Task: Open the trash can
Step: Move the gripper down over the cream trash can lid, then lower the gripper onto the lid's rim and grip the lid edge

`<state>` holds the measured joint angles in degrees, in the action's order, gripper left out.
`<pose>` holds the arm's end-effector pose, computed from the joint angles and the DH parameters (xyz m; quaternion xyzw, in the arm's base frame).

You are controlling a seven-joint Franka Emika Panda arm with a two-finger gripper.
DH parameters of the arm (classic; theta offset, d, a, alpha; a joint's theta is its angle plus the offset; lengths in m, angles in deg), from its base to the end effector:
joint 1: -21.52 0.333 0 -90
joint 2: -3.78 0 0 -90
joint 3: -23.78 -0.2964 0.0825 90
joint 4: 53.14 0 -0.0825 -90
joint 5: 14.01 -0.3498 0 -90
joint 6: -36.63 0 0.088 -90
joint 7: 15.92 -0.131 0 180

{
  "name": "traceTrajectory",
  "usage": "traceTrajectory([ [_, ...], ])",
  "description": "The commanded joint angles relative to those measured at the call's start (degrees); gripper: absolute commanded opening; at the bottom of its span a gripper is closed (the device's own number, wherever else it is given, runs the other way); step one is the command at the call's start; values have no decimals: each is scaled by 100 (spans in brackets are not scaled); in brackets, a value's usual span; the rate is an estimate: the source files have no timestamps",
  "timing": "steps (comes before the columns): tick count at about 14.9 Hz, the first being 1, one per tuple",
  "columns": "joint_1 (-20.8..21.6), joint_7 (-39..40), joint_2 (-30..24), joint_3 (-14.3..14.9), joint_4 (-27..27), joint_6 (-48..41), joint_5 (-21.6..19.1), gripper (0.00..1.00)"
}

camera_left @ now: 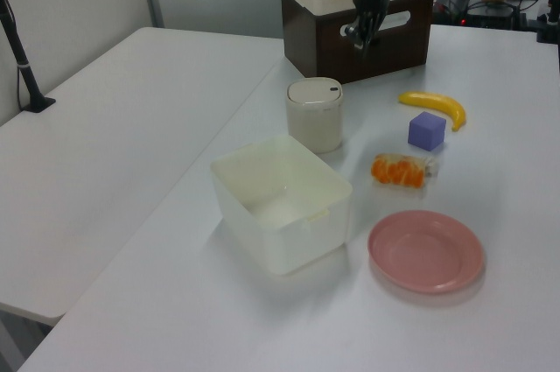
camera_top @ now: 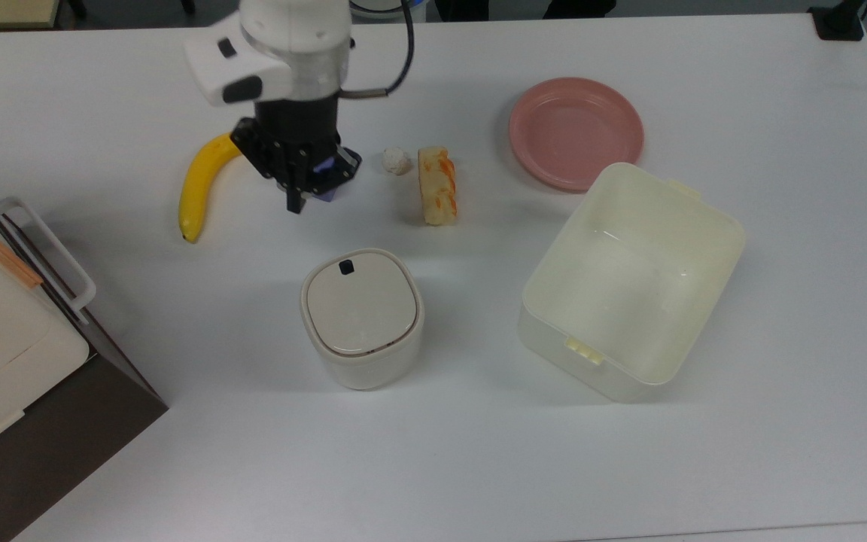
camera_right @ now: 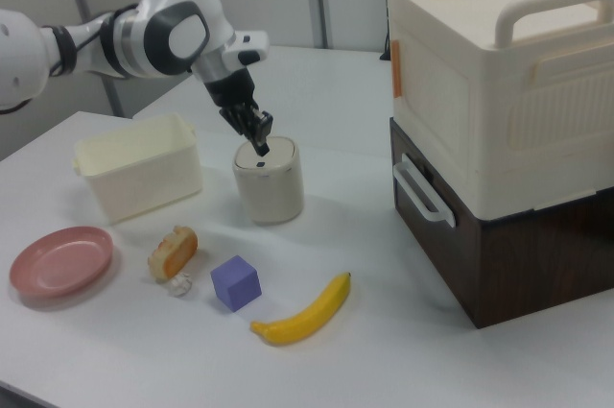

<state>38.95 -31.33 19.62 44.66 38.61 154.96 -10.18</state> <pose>0.6270 -0.0216 0.4671 0.9819 -0.1387 0.1095 0.0676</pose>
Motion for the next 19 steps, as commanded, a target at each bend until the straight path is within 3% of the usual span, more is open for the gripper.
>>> traceTrajectory([
  [1, 32, -523, 559, -163, -270, 277, 127, 0],
  [6, -29, -1130, 807, -287, -518, 454, 206, 0],
  [19, -196, -1483, 877, -568, -474, 744, 294, 0],
])
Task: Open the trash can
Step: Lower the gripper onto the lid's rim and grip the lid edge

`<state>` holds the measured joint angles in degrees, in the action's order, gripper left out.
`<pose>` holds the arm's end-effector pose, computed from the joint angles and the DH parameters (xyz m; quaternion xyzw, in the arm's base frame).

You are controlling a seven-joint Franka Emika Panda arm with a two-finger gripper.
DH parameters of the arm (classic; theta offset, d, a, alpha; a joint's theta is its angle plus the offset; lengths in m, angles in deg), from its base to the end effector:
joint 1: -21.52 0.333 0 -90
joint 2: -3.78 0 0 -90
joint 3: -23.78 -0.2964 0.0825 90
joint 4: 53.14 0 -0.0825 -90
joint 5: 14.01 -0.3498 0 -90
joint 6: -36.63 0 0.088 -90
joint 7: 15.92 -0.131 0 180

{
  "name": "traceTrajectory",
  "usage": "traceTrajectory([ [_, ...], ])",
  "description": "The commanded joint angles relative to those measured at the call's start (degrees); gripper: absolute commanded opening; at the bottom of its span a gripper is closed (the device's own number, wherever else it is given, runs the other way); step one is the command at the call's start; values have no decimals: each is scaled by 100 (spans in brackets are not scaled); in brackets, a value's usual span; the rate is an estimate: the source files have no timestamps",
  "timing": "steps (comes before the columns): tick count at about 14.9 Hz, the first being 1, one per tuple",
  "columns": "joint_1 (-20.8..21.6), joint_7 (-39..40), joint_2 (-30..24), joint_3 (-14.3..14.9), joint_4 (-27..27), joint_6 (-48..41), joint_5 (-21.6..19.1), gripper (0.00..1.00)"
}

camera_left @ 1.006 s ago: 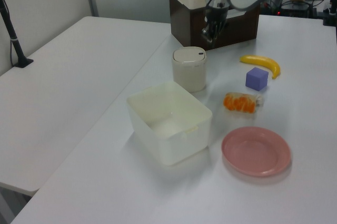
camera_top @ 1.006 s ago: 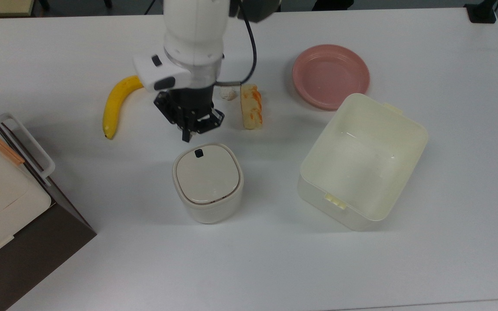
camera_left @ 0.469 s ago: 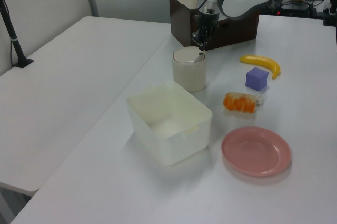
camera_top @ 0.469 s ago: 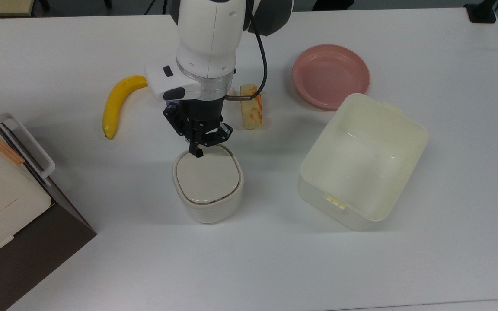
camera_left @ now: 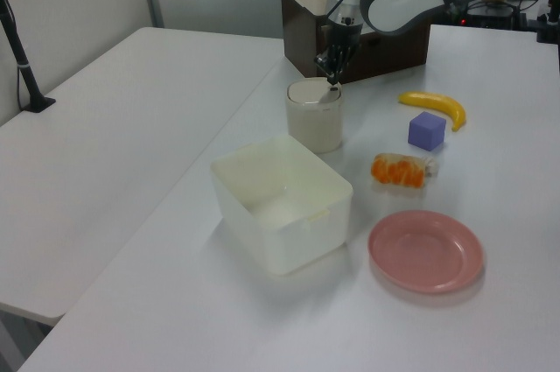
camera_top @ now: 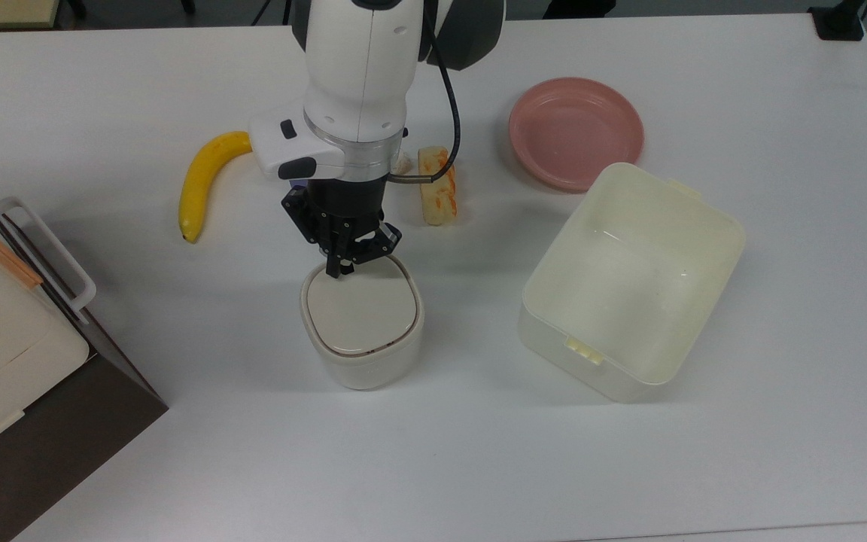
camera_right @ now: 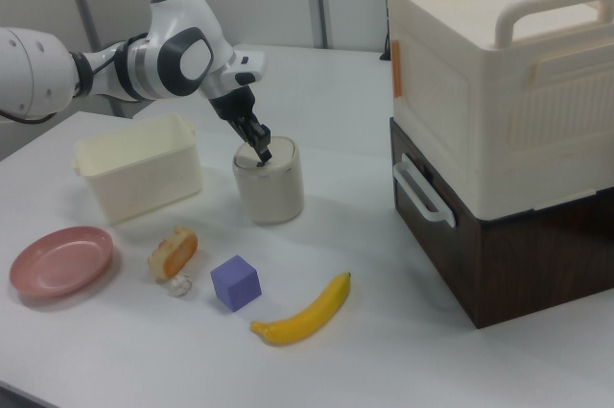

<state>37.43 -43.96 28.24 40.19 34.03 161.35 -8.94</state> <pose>0.6675 0.0156 0.4193 0.9665 -0.2048 0.1406 0.0641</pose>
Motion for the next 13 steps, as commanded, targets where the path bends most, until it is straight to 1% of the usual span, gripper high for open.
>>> traceTrajectory([
  [1, -44, -228, 15, -121, -7, 105, 223, 0],
  [7, -26, -246, 68, -139, 28, 114, 398, 0],
  [9, -88, -246, 59, -357, 115, 123, 539, 0],
  [13, -132, -255, 59, -420, 265, 123, 741, 0],
])
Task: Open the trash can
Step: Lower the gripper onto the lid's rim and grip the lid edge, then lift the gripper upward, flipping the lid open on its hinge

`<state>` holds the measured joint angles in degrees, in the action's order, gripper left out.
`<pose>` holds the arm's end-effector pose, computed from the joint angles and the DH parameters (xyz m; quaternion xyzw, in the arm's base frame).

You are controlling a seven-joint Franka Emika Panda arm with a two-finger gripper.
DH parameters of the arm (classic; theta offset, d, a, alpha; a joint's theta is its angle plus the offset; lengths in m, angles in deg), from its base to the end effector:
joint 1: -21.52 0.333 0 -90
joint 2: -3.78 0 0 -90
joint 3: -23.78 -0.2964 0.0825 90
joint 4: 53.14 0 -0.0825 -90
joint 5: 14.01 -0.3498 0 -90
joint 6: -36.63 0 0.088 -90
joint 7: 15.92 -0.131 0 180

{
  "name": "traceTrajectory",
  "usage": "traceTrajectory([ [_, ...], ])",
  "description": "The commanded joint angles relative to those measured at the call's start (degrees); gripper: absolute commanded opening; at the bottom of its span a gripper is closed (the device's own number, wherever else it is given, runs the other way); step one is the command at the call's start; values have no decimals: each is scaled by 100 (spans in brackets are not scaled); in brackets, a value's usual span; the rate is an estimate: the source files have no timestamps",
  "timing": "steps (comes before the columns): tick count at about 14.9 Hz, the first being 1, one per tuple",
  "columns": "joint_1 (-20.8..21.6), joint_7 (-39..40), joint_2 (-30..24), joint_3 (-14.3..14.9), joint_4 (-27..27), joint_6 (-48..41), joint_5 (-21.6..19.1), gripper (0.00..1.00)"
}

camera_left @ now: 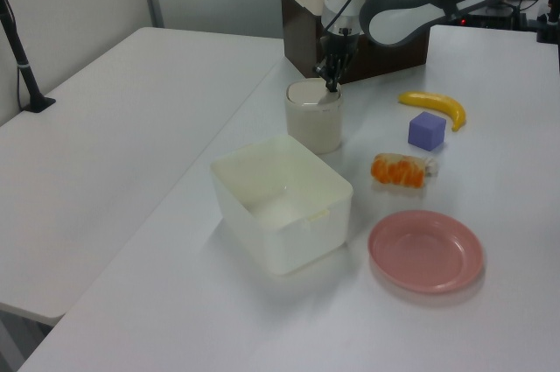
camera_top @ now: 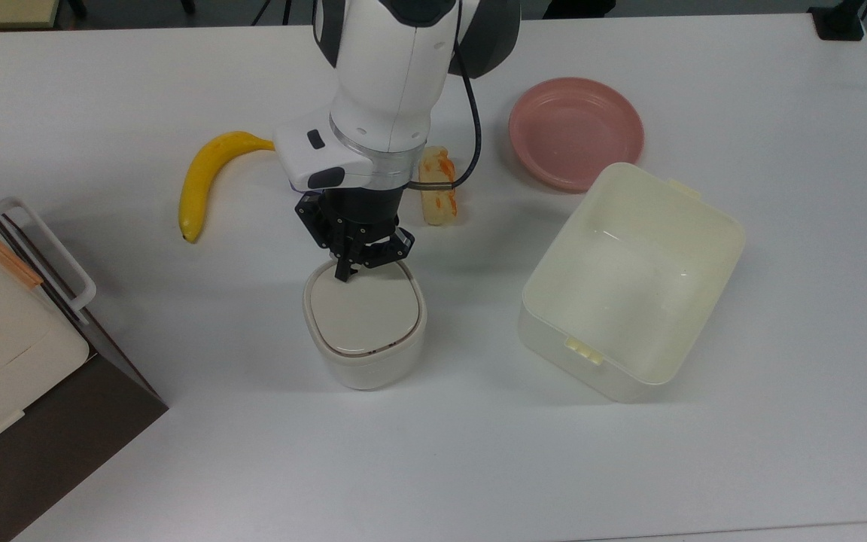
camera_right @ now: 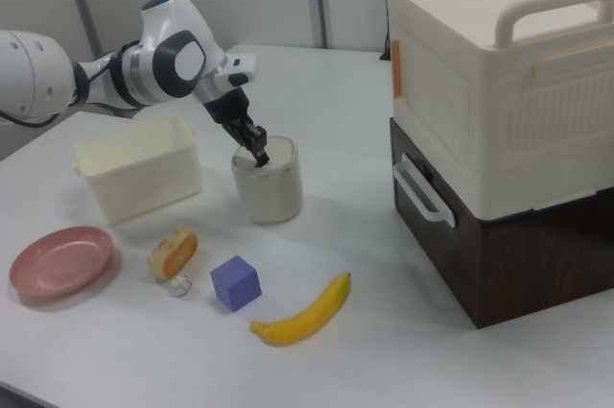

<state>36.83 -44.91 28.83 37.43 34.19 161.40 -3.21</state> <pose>0.6681 0.0307 0.4095 0.9697 -0.1732 0.1425 0.0968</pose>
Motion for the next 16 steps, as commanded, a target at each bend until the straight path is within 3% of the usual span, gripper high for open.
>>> traceTrajectory([
  [1, -72, -160, 9, -152, 267, 118, 177, 0],
  [6, -151, -248, -166, -161, 22, 21, 10, 0],
  [8, -221, -336, -359, -161, -23, -145, -314, 0],
  [14, -257, -363, -1317, -82, -32, -874, -1140, 0],
  [16, -265, -328, -1712, -64, -137, -1312, -1194, 0],
])
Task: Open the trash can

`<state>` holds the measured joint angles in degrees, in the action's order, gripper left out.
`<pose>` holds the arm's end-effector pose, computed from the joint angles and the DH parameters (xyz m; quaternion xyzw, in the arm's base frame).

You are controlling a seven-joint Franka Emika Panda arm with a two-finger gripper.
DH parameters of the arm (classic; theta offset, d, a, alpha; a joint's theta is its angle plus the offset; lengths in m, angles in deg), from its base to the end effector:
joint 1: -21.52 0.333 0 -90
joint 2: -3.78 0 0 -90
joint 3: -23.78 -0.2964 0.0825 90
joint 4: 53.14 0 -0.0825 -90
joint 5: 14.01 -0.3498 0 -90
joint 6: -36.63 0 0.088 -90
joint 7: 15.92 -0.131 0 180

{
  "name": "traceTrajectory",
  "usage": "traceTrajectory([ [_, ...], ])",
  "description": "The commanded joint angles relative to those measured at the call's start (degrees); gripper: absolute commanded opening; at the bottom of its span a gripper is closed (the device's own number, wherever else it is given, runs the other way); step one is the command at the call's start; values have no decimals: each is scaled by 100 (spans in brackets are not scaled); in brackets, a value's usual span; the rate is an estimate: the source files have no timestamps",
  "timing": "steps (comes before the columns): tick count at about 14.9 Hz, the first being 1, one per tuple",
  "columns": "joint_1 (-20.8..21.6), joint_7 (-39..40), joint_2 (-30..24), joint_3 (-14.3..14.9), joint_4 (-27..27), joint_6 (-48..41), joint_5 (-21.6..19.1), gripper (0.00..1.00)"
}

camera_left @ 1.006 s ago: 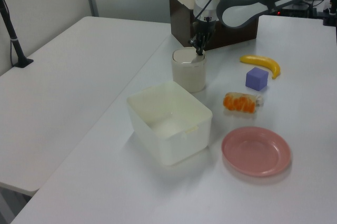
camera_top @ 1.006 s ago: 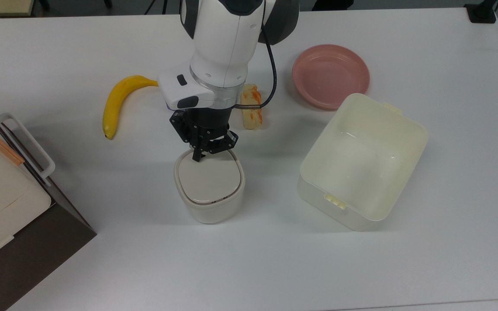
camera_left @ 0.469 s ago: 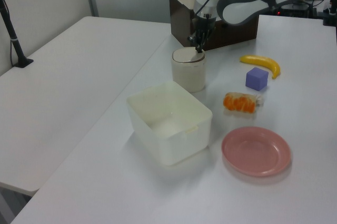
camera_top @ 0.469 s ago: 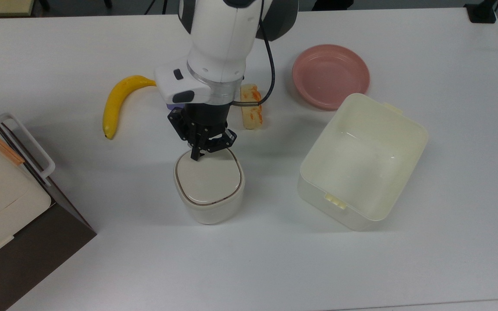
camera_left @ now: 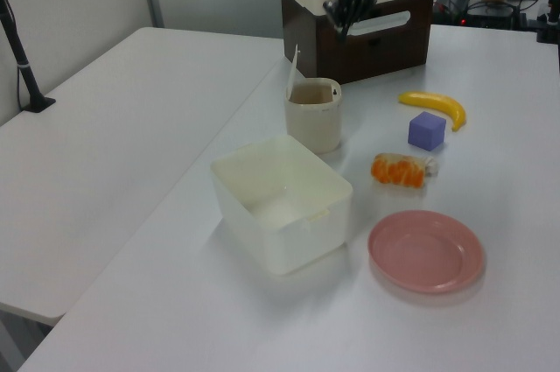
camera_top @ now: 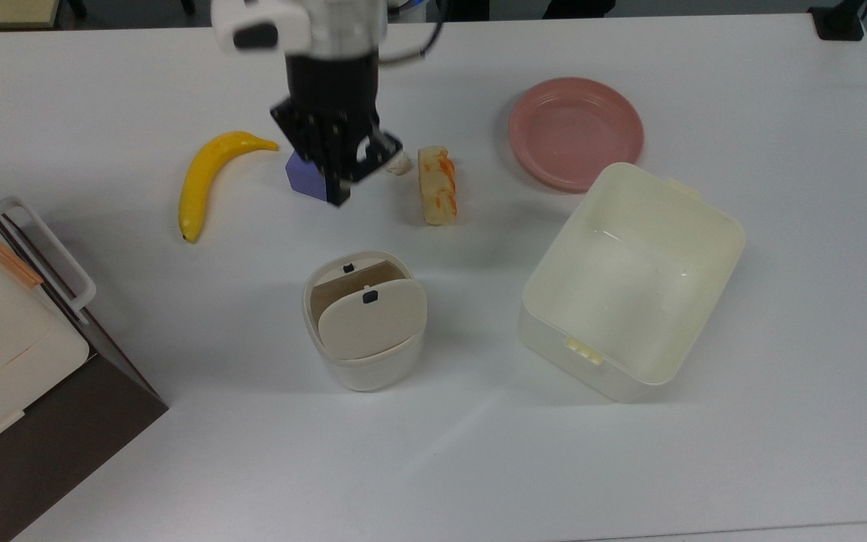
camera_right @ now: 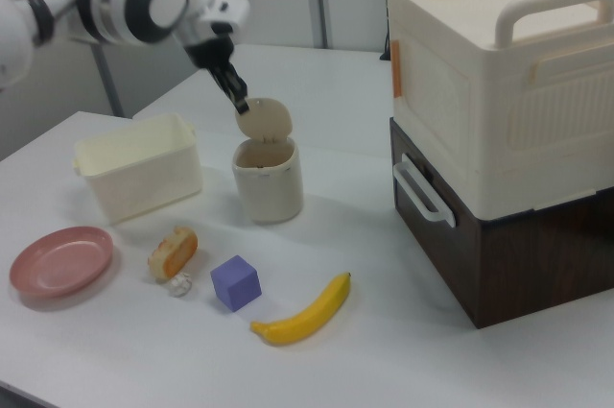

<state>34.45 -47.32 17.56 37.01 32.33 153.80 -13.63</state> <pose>0.6320 0.0111 0.5325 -0.9516 0.2613 -0.1609 0.0141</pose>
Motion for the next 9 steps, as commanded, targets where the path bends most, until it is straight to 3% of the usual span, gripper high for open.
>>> traceTrajectory([
  [1, -97, -42, -761, -23, 66, -763, -144, 0],
  [5, -562, 1054, -1666, 30, 479, -1414, -170, 0],
  [9, -625, 1890, -2168, 380, 584, -2162, -188, 0],
])
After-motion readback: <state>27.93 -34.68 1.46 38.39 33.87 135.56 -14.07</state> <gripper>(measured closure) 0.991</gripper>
